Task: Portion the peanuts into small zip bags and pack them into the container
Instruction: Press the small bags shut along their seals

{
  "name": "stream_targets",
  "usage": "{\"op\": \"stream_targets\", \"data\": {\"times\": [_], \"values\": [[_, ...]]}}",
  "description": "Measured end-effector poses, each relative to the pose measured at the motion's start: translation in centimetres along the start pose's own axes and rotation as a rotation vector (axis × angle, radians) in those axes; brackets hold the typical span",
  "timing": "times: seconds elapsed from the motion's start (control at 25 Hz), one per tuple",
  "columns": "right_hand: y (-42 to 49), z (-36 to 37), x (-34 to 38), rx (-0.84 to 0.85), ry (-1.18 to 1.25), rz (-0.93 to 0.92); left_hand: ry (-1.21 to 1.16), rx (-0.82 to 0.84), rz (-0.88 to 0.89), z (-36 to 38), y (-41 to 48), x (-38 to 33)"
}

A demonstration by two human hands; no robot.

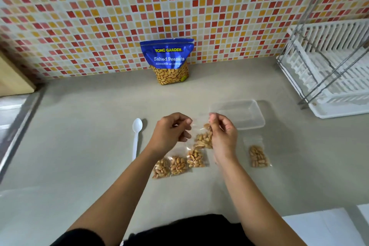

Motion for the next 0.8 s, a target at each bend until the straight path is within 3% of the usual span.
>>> {"op": "stream_targets", "data": {"times": [0.12,0.28,0.44,0.64,0.8], "values": [[-0.1,0.6,1.4,0.025,-0.064,-0.105,0.149,-0.108,0.137,-2.3,0.5,-1.4],[-1.6,2.4,2.4,0.126,-0.175,-0.206,0.314,-0.048,0.295,-1.1,0.4,-3.5],[-2.5,2.5,3.6,0.131,-0.218,-0.305,0.460,-0.099,0.452,-0.9,0.0,-5.2],[-2.6,2.9,3.6,0.183,-0.187,-0.264,0.527,-0.090,0.692,-0.2,-1.3,-7.4],[-3.0,2.8,4.5,0.084,-0.272,-0.371,0.552,-0.159,0.751,-0.1,-1.7,-7.7]]}}
Point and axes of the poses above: each hand's wrist, its own y-axis towards the middle knuckle, its own z-axis out of the palm, x = y × z, the point moved 10 cm from there along y, towards the middle knuckle, and after that the axes turned 13 degrees about -x, right-handed, at the moved point
